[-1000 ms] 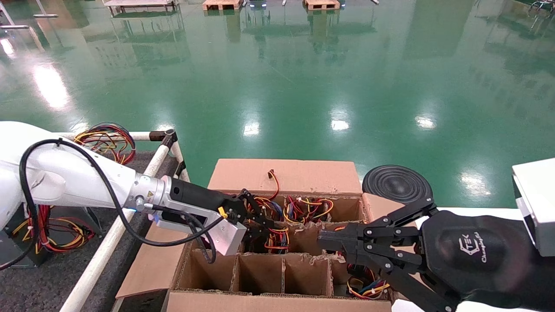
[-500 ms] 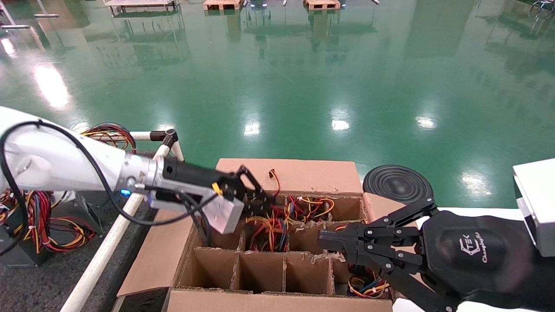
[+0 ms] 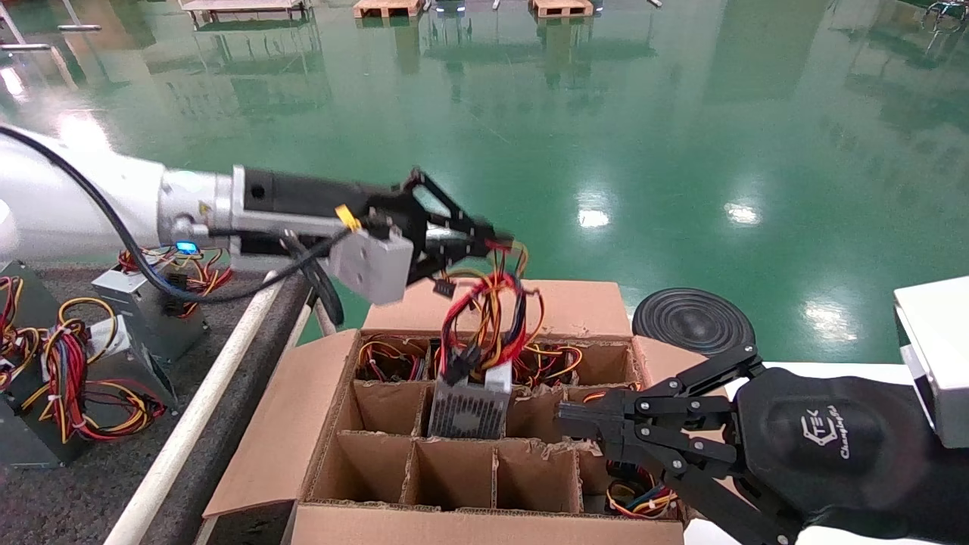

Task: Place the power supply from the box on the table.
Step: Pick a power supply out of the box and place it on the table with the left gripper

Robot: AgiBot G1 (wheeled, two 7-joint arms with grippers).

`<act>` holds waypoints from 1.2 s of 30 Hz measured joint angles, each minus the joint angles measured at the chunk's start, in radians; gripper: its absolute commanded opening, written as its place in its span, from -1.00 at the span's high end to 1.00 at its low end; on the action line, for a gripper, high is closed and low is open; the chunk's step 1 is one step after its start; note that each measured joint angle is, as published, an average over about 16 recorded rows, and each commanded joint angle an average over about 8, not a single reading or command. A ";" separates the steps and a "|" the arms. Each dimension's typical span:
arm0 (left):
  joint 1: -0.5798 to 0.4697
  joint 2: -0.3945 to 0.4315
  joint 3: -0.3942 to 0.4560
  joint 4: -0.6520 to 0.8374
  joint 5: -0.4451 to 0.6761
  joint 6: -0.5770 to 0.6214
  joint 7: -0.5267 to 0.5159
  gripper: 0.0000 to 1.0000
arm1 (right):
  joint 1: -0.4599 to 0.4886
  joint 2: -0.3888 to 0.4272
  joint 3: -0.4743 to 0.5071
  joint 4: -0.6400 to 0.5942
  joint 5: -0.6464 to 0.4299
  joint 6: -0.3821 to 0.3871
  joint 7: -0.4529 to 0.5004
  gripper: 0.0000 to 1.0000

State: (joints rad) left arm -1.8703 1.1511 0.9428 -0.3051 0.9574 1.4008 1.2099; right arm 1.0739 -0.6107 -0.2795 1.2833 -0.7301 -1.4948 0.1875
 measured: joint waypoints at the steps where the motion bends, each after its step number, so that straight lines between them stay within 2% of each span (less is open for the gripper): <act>1: -0.006 -0.003 -0.006 -0.004 -0.002 0.000 0.003 1.00 | 0.000 0.000 0.000 0.000 0.000 0.000 0.000 1.00; 21: -0.117 -0.058 -0.095 -0.055 -0.004 -0.053 0.046 1.00 | 0.000 0.000 0.000 0.000 0.000 0.000 0.000 1.00; 36: -0.229 -0.081 -0.087 0.048 0.111 -0.288 0.081 1.00 | 0.000 0.000 0.000 0.000 0.000 0.000 0.000 1.00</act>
State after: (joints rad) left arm -2.0997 1.0703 0.8562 -0.2568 1.0688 1.1128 1.2906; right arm 1.0739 -0.6107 -0.2795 1.2833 -0.7301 -1.4948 0.1875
